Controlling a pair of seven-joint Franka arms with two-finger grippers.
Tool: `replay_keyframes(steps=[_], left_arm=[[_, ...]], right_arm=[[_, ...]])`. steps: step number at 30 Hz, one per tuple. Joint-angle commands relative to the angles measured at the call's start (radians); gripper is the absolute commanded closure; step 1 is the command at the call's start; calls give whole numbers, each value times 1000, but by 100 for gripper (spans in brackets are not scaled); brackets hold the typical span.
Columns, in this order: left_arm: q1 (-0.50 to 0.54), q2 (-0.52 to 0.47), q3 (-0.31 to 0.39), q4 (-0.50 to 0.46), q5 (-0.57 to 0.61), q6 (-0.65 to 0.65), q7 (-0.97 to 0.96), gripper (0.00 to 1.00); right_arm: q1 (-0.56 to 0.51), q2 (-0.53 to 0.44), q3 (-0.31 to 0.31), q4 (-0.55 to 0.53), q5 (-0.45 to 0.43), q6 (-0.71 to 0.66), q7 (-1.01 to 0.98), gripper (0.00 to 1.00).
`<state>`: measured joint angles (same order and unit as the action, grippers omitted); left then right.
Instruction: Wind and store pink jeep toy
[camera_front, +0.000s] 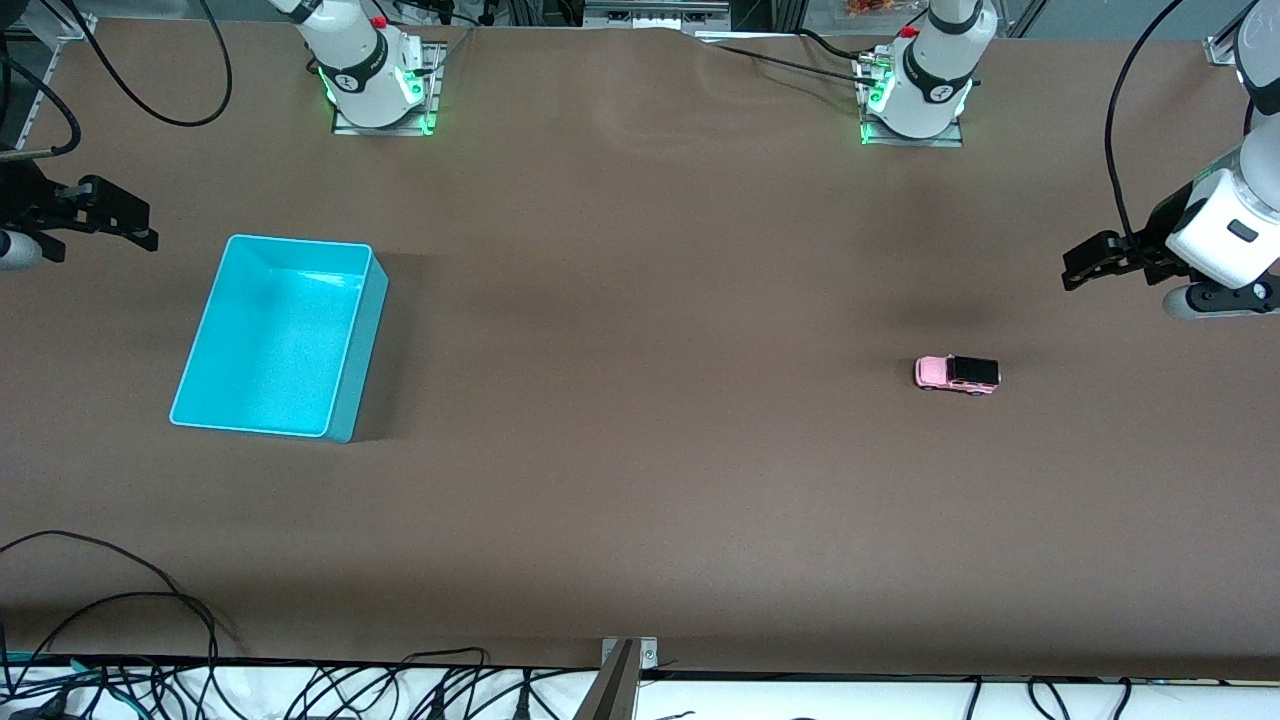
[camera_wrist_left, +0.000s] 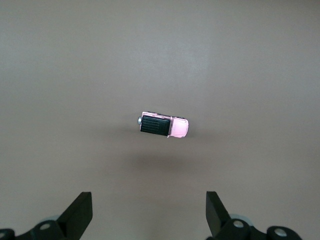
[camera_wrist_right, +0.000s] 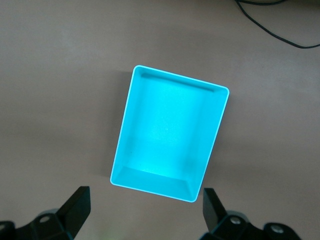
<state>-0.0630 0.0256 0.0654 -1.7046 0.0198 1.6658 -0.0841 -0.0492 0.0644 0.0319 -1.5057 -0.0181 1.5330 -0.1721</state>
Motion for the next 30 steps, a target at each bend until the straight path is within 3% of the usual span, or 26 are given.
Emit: replay_keyframes(steps=[1,30], left_arm=[[3,-24,-1,-23,19,2,21,0],[2,-21,-1,-18,19,5,20,0]], right_arm=[[-1,0,2,18,1,24,-10,0],[-6,9,-1,16,10,21,-17,0]])
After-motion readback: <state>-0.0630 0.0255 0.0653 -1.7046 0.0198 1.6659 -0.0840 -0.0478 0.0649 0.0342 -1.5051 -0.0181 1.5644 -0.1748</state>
